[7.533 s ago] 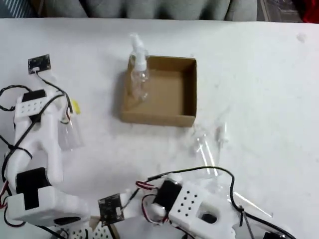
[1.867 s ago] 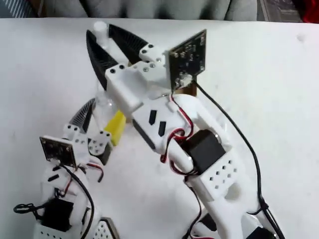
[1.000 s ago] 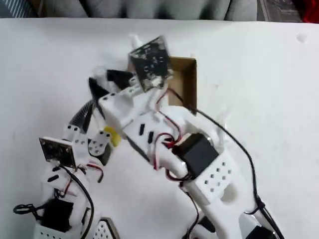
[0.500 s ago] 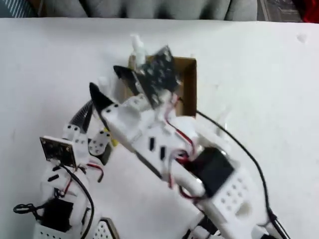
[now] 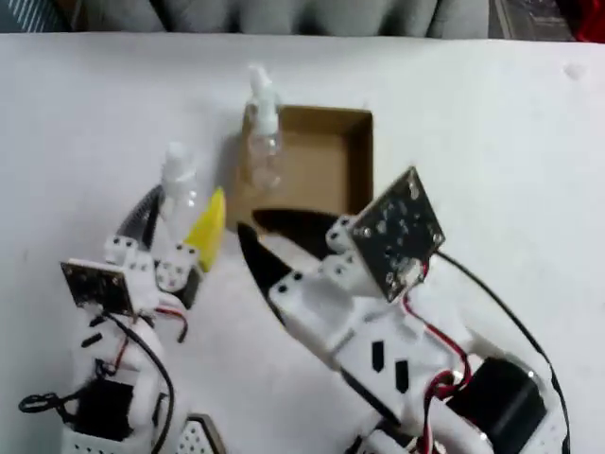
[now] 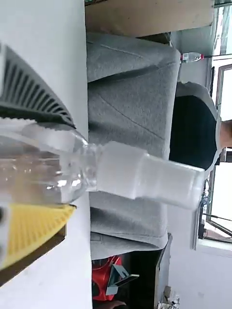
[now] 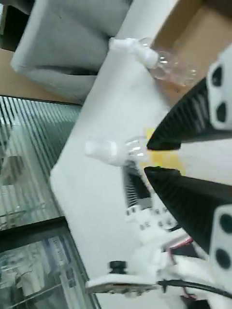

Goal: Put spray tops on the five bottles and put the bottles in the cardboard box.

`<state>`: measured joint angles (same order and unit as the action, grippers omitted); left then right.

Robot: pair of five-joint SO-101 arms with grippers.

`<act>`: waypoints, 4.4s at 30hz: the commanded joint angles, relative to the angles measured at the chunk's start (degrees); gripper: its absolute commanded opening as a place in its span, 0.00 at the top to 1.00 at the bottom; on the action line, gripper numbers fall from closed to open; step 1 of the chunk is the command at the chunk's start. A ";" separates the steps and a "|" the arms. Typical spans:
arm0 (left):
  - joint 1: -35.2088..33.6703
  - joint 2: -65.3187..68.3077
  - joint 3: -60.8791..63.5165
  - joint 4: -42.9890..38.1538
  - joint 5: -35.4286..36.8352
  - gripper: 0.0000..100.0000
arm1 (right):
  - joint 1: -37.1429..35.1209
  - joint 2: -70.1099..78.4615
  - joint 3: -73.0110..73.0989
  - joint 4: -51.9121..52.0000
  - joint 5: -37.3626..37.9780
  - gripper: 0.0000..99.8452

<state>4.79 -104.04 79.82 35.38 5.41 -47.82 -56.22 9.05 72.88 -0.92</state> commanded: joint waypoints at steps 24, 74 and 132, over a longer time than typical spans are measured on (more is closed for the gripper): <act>-1.45 27.82 -23.91 6.07 12.31 0.98 | -10.86 -4.35 42.64 -30.73 -2.90 0.98; 3.91 34.15 -25.05 1.32 2.55 0.98 | 31.16 -38.29 59.52 -13.49 18.02 0.98; 6.46 66.59 -11.96 -54.07 -0.35 0.98 | 49.45 -38.29 88.00 -31.87 18.90 0.98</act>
<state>10.33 -37.41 68.48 -16.92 5.85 1.41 -94.11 95.65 42.20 18.07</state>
